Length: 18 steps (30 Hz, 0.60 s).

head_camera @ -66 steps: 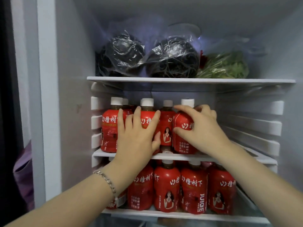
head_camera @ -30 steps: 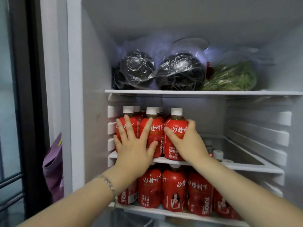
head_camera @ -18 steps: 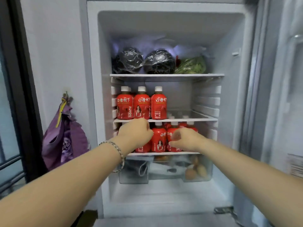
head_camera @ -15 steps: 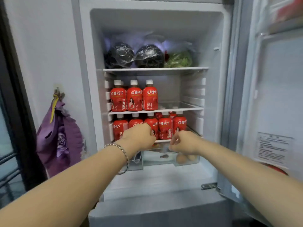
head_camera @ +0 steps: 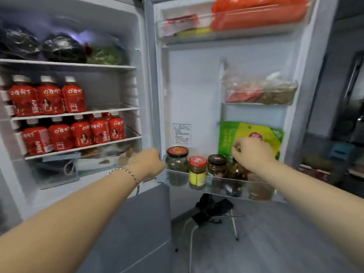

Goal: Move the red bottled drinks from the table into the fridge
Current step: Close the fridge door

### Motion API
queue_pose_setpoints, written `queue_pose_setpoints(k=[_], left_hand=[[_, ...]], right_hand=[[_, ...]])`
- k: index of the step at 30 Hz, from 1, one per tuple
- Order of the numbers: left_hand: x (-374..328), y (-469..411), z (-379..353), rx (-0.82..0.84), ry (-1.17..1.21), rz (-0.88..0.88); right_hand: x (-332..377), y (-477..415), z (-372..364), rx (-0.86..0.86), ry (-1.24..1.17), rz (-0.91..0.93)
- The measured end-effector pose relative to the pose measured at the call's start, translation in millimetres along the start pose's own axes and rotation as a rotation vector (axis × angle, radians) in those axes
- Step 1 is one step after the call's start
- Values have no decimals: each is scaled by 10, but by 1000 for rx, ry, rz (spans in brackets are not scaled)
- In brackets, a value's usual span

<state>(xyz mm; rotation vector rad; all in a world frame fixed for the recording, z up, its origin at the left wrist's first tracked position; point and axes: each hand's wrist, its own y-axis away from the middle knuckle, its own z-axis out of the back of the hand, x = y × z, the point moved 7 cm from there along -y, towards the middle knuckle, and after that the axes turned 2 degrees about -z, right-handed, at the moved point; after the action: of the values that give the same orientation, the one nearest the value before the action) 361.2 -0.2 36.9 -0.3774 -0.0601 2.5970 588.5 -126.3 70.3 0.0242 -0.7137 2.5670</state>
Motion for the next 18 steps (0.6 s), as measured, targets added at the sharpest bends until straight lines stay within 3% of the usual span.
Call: queue_pose_setpoints(k=[9, 13, 18], left_hand=[[-1253, -44, -427, -84, -34, -18], [-1545, -73, -540, -106, -14, 47], [-1556, -24, -541, -163, -5, 133]], right_hand=[[-1870, -213, 140, -202, -289, -258], [-2324, -586, 6, -45, -612, -413], [-2362, -871, -162, 118, -807, -346]])
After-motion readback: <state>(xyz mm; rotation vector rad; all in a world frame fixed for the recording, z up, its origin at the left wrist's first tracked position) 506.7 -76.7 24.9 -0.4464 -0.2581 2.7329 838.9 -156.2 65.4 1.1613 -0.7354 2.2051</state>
